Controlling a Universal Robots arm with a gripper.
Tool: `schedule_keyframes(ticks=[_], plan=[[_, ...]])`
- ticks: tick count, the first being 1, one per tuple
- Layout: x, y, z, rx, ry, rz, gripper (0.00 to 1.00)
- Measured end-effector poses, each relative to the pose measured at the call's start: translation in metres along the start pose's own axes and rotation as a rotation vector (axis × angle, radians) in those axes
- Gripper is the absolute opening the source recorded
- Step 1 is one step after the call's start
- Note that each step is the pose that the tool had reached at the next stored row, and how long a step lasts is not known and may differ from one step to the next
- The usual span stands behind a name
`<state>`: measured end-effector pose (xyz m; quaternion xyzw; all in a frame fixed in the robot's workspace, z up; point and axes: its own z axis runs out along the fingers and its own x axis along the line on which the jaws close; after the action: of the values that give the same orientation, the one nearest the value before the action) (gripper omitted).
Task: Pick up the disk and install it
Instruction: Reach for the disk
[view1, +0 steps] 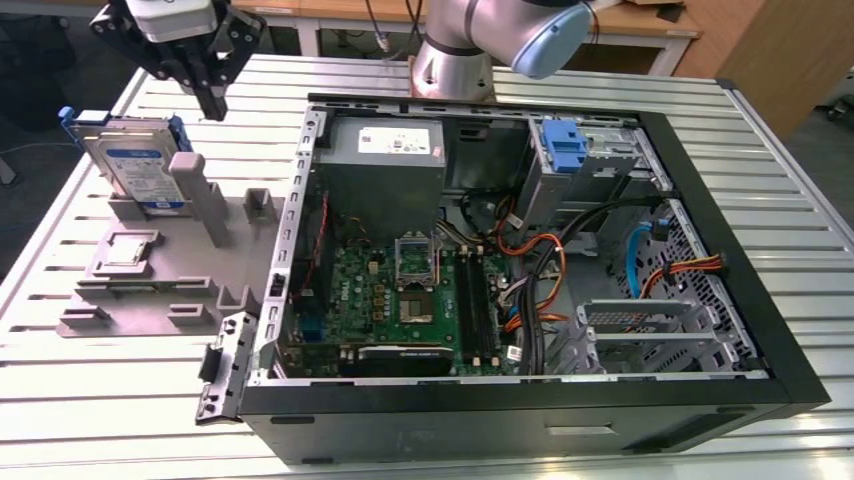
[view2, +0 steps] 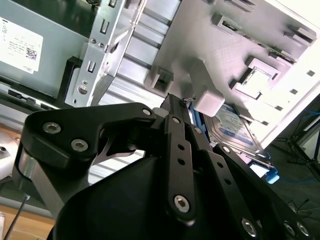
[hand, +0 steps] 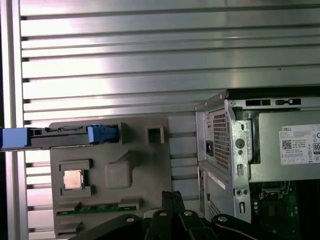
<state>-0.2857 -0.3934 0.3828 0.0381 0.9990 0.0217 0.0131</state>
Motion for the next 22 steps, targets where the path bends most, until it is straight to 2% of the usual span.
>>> schedule_keyframes(ticks=[3, 18, 22], plan=[[0.0022, -0.0002, 0.0005, -0.0001, -0.0001, 0.000, 0.10], [0.0029, -0.0003, 0.0006, 0.0000, 0.0001, -0.001, 0.10], [0.0030, -0.0002, 0.0005, -0.0010, 0.0021, -0.045, 0.10]])
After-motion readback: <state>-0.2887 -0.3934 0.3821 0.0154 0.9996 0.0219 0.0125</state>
